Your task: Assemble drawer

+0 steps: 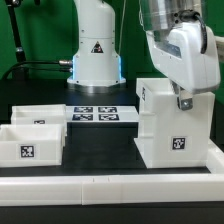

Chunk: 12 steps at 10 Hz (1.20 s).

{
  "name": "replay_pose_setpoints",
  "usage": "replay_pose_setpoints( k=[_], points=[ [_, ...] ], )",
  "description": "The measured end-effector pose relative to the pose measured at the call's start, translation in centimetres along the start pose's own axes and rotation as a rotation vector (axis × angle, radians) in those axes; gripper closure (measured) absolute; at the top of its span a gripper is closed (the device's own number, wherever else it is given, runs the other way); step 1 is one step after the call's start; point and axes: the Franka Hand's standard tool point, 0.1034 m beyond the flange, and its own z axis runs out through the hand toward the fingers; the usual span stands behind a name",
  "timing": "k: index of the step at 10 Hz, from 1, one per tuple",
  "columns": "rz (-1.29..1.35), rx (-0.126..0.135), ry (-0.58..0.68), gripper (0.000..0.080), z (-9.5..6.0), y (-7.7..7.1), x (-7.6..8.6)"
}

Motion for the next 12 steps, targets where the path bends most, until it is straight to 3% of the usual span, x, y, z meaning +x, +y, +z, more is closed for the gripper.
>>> replay_pose_setpoints(
  k=[4,5,10,12],
  points=[
    [-0.022,0.047,0.004,0.0761,-0.1,-3.2,-0.2],
    [-0.033,0.058,0.005,0.0761,-0.1,-3.5,-0.2],
    [-0.021,0.064,0.003,0.0761,-0.1,-3.5,-0.2],
    [-0.018,0.081,0.003,0.0761,-0.1,-4.5,-0.1]
  ],
)
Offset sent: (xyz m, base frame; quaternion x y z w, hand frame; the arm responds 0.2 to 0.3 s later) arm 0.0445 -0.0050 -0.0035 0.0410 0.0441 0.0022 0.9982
